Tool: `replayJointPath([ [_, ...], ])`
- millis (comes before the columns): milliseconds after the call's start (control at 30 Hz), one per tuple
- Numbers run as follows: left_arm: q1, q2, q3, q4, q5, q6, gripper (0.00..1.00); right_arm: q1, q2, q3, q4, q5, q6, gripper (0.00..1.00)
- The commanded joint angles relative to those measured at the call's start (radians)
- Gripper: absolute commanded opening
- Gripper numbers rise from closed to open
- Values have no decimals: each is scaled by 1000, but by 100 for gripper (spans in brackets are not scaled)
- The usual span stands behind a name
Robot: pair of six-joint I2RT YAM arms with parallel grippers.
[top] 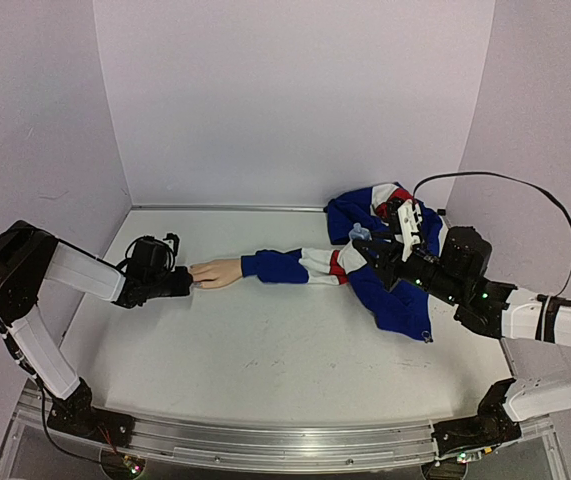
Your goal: Paint the nails
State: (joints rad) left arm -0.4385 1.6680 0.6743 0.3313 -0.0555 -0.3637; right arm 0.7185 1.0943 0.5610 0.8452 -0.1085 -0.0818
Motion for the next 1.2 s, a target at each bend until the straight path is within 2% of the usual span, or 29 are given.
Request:
replayJointPath([
  [0,-2,-16,15,13,-46,-1,0,-4,-11,16,80,-6,5,0],
  [200,-2,-62,-5,-4,-68,3,0,-5,-12,17,80,-9,7,0],
  [400,-5,-84,-19,-8,-5,-5,0,-4,-10,17,80,-12,7,0],
  [767,-14,-40,14,-6,45,-13,0,-4,-10,16,80,-10,7,0],
  [1167,-14,-12,19,-8,28,-15,0,-4,-11,17,80,-9,6,0],
])
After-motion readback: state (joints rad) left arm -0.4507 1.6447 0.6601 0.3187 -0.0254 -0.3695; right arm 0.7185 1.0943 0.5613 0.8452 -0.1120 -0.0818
